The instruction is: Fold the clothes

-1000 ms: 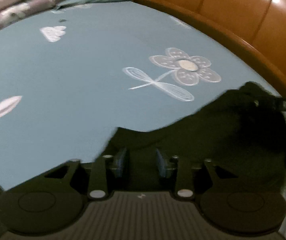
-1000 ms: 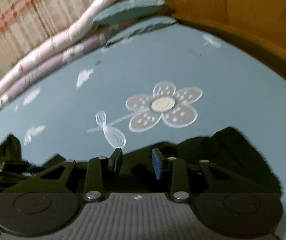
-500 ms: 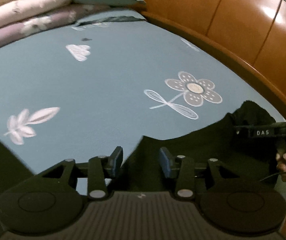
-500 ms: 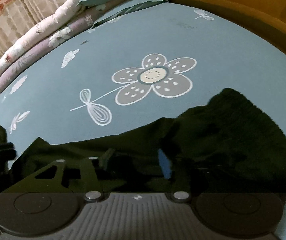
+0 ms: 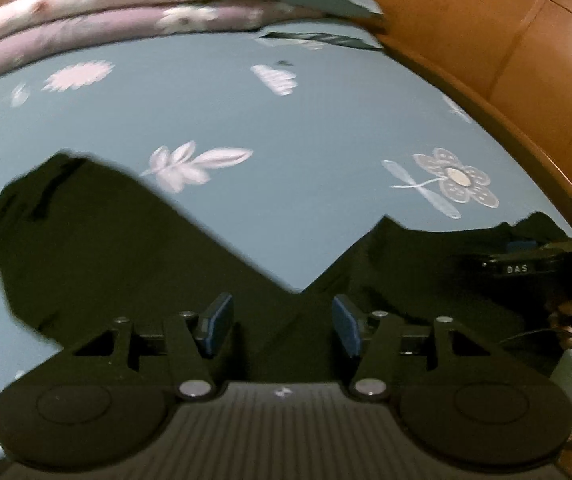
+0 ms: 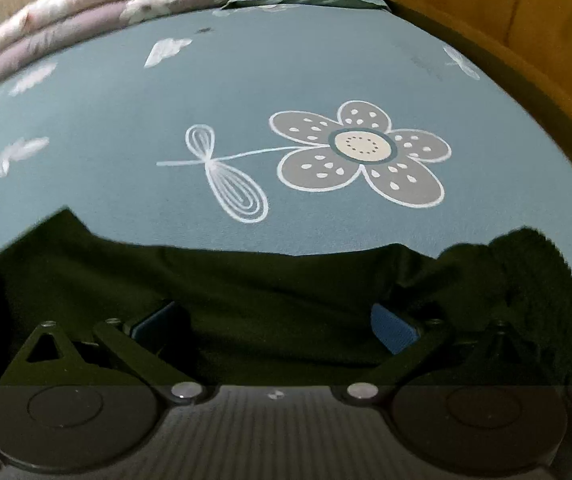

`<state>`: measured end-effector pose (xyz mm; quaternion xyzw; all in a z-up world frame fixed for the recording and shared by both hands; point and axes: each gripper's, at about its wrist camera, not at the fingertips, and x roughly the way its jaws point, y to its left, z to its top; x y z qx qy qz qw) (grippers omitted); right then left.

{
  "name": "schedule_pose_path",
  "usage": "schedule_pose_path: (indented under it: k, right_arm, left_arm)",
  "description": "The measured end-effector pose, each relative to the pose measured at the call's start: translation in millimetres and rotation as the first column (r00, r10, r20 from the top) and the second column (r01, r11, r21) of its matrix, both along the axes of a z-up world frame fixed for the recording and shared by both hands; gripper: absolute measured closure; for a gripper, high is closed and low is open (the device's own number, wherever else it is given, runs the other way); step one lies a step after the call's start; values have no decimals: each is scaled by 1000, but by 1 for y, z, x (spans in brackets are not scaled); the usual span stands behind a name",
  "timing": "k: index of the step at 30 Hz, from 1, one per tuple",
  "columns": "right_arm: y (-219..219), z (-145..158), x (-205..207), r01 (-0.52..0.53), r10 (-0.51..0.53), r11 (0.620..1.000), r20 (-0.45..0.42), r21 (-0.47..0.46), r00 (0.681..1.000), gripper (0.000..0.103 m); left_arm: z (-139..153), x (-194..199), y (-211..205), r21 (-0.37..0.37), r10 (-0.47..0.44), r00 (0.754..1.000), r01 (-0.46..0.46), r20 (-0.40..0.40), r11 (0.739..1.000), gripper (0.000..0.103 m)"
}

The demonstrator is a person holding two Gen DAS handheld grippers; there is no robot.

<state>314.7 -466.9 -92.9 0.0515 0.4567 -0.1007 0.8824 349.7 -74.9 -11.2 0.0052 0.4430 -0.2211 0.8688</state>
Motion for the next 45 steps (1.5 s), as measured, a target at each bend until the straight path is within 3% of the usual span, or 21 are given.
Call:
schedule_pose_path:
  k: [5,11,15,21,22,26,30,38,45]
  right_arm:
    - [0,6,1,38,-38,999,-1,3,999,0]
    - [9,40,-22,56,-68,992,108,111,992,0]
    - [27,64,-38,20,-44,991,179,136,983,0]
    - [49,95,-95,90,-106,993,223,79,969,0]
    - [51,99,-106,110,-126,991,231,81,965,2]
    - [65,113,-152,155,-184,979,245,133,952,28]
    - [96,122,-177,88,-123,985,241,151,963,33]
    - [144,79,-110,-131,89,953,163,271,983,33]
    - [164,41,-68,-288,255,898,139,334,957,34]
  left_arm:
    - [-9,-11,29,-70,46,997,-51,-62,996,47]
    - [-8,-16,47,-102,49,996,-57,-79,993,45]
    - [-7,-18,56,-135,14,997,-24,-75,991,41]
    - [-18,-19,69,-194,-83,991,62,-103,979,40]
    - [-22,-19,71,-204,-102,988,78,-111,976,40]
    - [-36,-21,83,-227,-147,977,110,-156,968,40]
    - [-44,-21,93,-273,-156,962,91,-225,958,39]
    - [-54,-16,110,-367,-165,919,23,-359,930,35]
    - [-52,-24,108,-352,-83,930,-52,-357,934,35]
